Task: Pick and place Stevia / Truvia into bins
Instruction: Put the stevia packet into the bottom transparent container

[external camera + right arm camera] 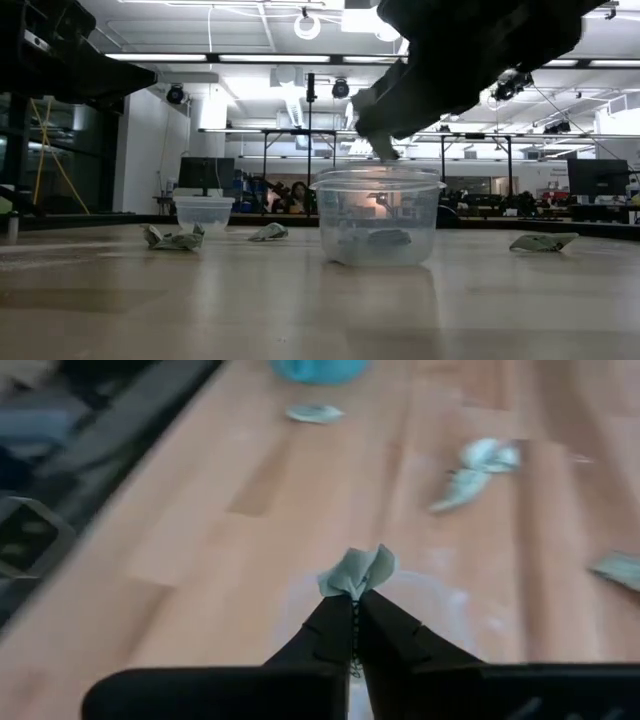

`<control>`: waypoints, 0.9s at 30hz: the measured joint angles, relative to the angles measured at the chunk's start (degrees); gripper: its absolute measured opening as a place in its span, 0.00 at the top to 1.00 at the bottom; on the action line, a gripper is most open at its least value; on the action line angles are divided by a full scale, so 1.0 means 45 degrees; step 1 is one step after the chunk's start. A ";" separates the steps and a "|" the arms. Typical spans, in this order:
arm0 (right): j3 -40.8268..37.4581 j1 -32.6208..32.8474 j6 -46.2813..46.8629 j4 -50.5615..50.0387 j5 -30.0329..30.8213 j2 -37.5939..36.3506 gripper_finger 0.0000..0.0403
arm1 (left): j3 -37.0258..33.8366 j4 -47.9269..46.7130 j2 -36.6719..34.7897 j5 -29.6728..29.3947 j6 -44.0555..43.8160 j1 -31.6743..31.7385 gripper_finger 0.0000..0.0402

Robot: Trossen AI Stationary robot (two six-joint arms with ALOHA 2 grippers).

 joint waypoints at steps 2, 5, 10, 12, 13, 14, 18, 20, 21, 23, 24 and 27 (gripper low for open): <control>0.0000 -0.0069 -0.0091 -0.0165 0.0673 0.0000 0.94 | 0.0000 0.0000 0.0000 0.0000 0.0000 0.0000 0.88; 0.0000 -0.0098 0.0053 -0.0278 0.1231 -0.0005 0.87 | 0.0003 0.0000 0.0000 0.0000 0.0000 0.0000 0.88; 0.0000 -0.0123 -0.0242 -0.0479 0.0913 -0.0122 0.69 | 0.0005 0.0000 0.0000 0.0001 0.0004 0.0000 0.88; 0.0000 -0.0118 -0.0238 -0.1260 0.1085 -0.0517 0.62 | 0.0002 -0.0002 -0.0002 0.0005 0.0000 -0.0002 0.88; 0.0000 -0.0113 -0.0109 -0.1878 0.1313 -0.0880 0.59 | 0.0000 -0.0005 -0.0005 0.0005 0.0000 0.0000 0.88; 0.0002 -0.0132 0.0112 -0.2695 0.1674 -0.1281 0.56 | 0.0005 -0.0005 0.0000 0.0005 0.0005 0.0000 0.88; 0.0003 -0.0147 0.1437 -0.6397 0.3868 -0.3247 0.51 | 0.0000 -0.0005 -0.0002 0.0010 0.0002 0.0000 0.88; 0.0010 -0.0147 0.1806 -0.8352 0.4121 -0.4147 0.51 | 0.0005 -0.0005 0.0000 0.0010 0.0005 -0.0002 0.88; 0.0007 -0.0135 0.1937 -0.9283 0.4004 -0.4492 0.52 | 0.0005 -0.0005 0.0000 0.0010 0.0002 0.0000 0.88; -0.0270 -0.0104 0.2170 -1.0689 0.3584 -0.4910 0.52 | 0.0000 -0.0005 0.0000 0.0010 0.0005 0.0000 0.88; -0.0461 -0.0104 0.2154 -1.1196 0.3230 -0.4994 0.53 | 0.0001 -0.0005 -0.0001 0.0010 0.0003 0.0000 0.88; -0.1127 -0.0108 0.2021 -1.1365 0.1859 -0.5008 0.55 | 0.0000 -0.0005 0.0000 0.0010 0.0005 0.0000 0.88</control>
